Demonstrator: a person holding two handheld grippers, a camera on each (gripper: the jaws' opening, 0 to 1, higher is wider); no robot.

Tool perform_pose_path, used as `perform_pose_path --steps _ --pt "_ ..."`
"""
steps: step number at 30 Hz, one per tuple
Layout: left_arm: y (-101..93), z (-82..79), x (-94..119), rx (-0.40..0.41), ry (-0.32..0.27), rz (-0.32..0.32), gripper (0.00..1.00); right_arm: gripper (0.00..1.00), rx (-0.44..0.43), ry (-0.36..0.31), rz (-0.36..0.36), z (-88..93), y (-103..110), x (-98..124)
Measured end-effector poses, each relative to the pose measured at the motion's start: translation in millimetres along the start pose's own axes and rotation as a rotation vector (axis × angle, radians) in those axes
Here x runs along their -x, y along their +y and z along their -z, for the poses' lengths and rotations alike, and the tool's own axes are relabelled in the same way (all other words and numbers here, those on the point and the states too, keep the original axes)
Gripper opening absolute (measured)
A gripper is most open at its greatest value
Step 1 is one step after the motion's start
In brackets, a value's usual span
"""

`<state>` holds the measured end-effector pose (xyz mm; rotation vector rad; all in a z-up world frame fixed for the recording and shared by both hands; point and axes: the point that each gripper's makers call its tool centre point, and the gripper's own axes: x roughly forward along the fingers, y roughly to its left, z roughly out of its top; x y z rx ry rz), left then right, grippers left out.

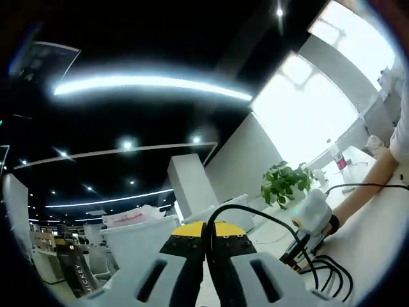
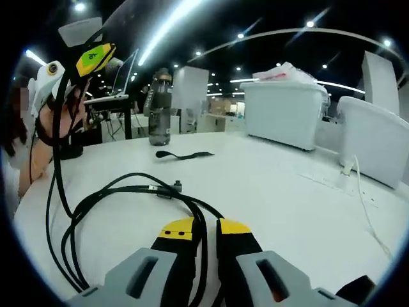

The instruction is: Coil the Type-C to USB data cable on the desktop and secure it with Velcro straps.

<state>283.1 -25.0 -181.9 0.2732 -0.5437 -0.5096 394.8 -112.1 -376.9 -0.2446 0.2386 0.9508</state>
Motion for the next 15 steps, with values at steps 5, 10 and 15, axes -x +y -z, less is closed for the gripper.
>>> perform_pose_path --steps 5,10,15 --pt "-2.3 -5.7 0.5 0.011 -0.021 0.006 0.04 0.05 0.041 0.008 -0.016 0.1 7.5 -0.2" --pt "-6.0 -5.6 0.2 0.001 -0.017 0.017 0.04 0.03 0.074 0.012 -0.016 -0.6 8.2 0.2" --pt "-8.5 3.2 -1.2 0.0 0.008 0.025 0.04 0.03 0.07 -0.032 0.004 -11.4 2.7 5.9"
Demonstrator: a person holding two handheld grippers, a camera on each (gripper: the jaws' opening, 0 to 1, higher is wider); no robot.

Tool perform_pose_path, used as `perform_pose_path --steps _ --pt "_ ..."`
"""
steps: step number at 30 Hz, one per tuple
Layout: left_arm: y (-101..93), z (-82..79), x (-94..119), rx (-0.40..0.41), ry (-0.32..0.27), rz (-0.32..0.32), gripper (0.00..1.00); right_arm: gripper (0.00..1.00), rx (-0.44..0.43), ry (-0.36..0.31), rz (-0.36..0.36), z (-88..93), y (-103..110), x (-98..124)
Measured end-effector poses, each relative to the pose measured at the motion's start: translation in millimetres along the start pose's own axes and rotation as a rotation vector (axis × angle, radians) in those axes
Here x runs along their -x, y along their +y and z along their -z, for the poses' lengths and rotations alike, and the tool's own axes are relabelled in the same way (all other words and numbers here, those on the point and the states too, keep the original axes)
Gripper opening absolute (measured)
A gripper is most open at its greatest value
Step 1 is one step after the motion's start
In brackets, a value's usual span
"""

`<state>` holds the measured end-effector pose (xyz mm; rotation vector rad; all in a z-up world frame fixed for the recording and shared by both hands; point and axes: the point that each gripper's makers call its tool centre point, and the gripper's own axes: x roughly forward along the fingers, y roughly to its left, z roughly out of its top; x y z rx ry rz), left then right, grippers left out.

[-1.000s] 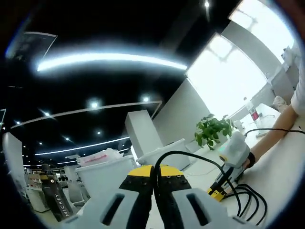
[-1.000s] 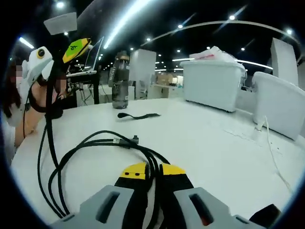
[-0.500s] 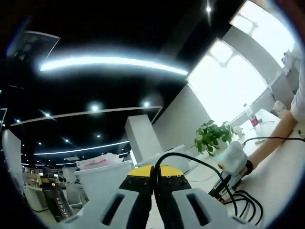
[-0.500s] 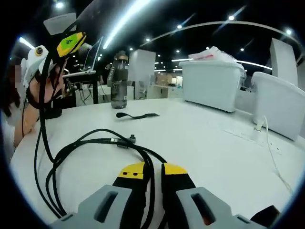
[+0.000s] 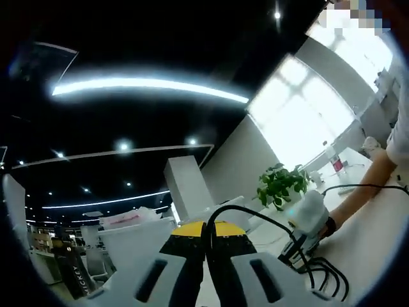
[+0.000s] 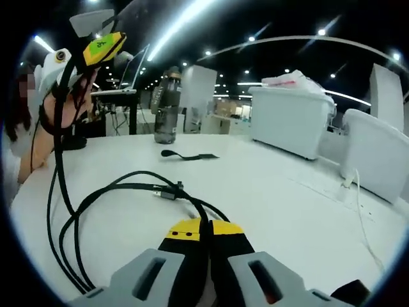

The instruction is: Coil the Type-C to USB data cable on the desktop and secure it with Velcro straps.

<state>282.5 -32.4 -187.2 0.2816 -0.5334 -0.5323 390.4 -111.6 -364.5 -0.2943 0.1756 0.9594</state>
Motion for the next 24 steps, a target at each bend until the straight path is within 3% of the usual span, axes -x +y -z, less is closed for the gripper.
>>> perform_pose_path --steps 12,17,24 --pt "-4.8 22.5 -4.5 0.017 0.065 0.016 0.04 0.03 -0.035 -0.139 0.037 -32.4 -5.6 21.3" --pt "-9.0 29.0 -5.8 0.013 0.086 0.03 0.04 0.02 0.012 -0.22 0.042 -56.9 -1.4 31.3" --pt "-19.7 43.8 -8.9 -0.02 0.128 0.061 0.04 0.02 0.011 -0.314 0.047 -86.8 4.6 48.2"
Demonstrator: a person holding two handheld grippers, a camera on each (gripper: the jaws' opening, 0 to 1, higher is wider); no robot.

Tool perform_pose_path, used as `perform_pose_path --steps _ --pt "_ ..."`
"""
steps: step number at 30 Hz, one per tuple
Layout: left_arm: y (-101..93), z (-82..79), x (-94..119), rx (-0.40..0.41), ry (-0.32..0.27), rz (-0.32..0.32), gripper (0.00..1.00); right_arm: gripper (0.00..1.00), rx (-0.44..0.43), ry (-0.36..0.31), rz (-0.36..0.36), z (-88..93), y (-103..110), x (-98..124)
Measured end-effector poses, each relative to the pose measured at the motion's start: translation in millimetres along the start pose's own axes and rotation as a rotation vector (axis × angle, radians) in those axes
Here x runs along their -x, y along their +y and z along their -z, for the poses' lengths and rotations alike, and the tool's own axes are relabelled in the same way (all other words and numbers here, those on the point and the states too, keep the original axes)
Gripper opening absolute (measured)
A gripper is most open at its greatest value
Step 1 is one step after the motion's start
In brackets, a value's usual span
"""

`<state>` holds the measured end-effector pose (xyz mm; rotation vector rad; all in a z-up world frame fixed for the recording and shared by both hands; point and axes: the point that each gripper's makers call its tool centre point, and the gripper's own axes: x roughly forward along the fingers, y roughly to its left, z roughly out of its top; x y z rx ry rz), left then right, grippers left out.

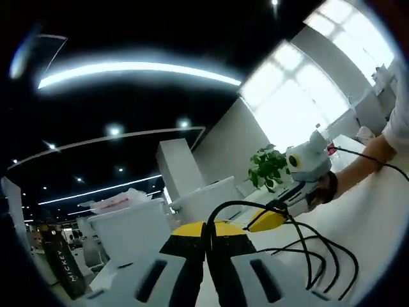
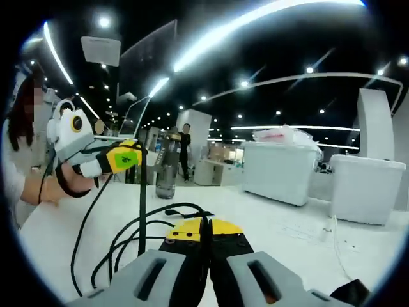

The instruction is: Coil the Type-C to USB data cable on the desktop and secure it with Velcro straps.

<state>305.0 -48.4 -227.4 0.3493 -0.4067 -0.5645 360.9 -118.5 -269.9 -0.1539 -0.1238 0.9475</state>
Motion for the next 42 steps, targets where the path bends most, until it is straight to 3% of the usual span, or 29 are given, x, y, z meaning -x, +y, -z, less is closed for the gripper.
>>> perform_pose_path --steps 10,24,37,42 --pt "-5.2 17.8 -4.9 -0.036 0.052 0.02 0.04 0.01 0.007 -0.088 0.021 -29.3 5.8 9.2" --pt "-14.7 28.7 -7.4 0.015 0.081 0.053 0.06 0.02 0.047 -0.122 0.053 -40.1 6.5 13.7" --pt "-19.5 40.7 -9.0 -0.035 0.125 0.065 0.07 0.02 -0.113 -0.134 -0.067 -37.2 30.9 13.1" --pt "-16.6 41.2 -7.9 -0.075 0.131 0.055 0.05 0.02 -0.235 -0.141 -0.107 -34.2 37.0 12.9"
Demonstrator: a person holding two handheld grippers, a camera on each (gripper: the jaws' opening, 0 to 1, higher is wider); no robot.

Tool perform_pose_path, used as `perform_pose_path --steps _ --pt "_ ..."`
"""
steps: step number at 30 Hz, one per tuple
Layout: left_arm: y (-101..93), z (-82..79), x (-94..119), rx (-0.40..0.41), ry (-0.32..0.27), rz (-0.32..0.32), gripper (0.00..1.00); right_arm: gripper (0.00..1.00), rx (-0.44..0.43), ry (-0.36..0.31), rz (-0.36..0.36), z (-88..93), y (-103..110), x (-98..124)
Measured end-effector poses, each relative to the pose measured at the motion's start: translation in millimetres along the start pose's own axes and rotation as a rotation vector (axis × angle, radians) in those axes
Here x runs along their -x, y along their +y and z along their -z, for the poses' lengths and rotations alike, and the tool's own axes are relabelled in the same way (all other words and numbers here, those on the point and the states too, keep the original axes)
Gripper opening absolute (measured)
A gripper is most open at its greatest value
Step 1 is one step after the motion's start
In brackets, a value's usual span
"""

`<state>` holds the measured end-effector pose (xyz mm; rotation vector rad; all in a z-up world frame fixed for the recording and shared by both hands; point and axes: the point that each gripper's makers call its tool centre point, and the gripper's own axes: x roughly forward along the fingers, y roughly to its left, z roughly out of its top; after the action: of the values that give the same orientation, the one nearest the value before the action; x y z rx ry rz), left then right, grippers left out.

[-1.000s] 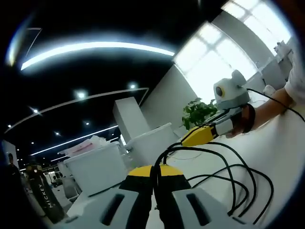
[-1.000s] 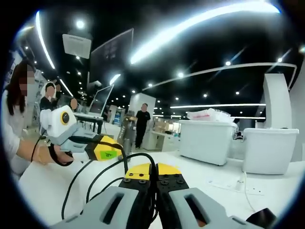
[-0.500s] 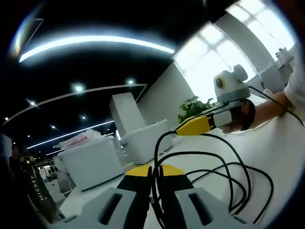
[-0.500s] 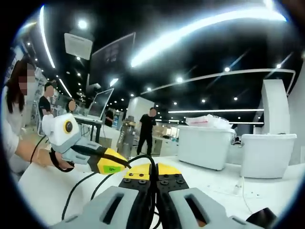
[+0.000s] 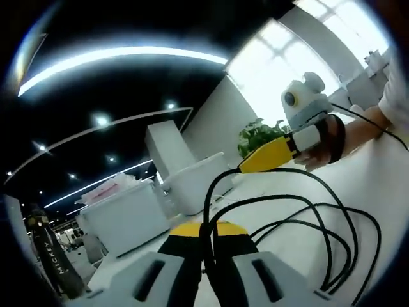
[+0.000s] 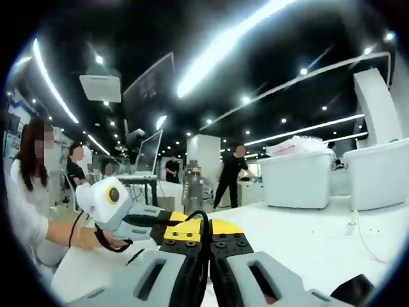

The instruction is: Coil the Type-C to USB data cable on the desktop and secure it with Velcro straps.

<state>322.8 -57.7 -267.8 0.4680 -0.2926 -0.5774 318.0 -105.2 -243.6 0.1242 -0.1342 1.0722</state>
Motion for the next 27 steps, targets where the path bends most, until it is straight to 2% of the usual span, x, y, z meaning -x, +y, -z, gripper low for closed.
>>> perform_pose_path --steps 4,9,12,14,15,18,20,21,23,25,26,27 --pt "5.0 -3.9 2.5 -0.008 -0.01 -0.014 0.05 0.03 0.041 0.005 0.016 3.7 -5.7 0.7" --pt "13.5 -7.0 7.6 -0.03 -0.005 -0.049 0.05 0.1 -0.025 -0.035 0.137 -4.1 -41.2 8.2" --pt "20.8 -16.1 12.0 -0.015 -0.036 -0.076 0.05 0.13 -0.07 0.081 0.175 23.3 -61.1 10.4" --pt "24.6 -22.0 14.9 0.002 -0.062 -0.083 0.05 0.16 -0.098 0.137 0.204 43.7 -72.9 9.7" --pt "26.0 -23.1 15.9 0.007 -0.065 -0.084 0.05 0.16 -0.093 0.198 0.213 59.5 -78.0 9.8" --pt "26.5 -18.6 14.8 0.007 -0.049 -0.088 0.05 0.16 -0.059 0.25 0.196 78.8 -77.7 7.2" --pt "24.5 -12.2 12.4 0.004 -0.029 -0.083 0.05 0.16 -0.075 0.268 0.174 84.7 -70.5 5.1" --pt "23.3 -10.7 11.7 0.003 -0.023 -0.079 0.05 0.17 -0.1 0.267 0.149 84.9 -64.4 3.0" --pt "20.9 -10.0 10.6 -0.01 -0.014 -0.074 0.05 0.2 -0.127 0.23 0.167 75.0 -66.1 1.4" --pt "19.8 -10.0 10.1 -0.034 -0.004 -0.077 0.05 0.2 -0.103 0.155 0.162 48.5 -68.1 -0.8" --pt "19.7 -10.3 10.4 -0.046 -0.001 -0.081 0.05 0.19 -0.094 0.129 0.158 41.4 -65.1 -0.1" --pt "20.0 -10.9 10.8 -0.048 -0.004 -0.083 0.05 0.19 -0.087 0.141 0.156 40.8 -64.8 -0.8"
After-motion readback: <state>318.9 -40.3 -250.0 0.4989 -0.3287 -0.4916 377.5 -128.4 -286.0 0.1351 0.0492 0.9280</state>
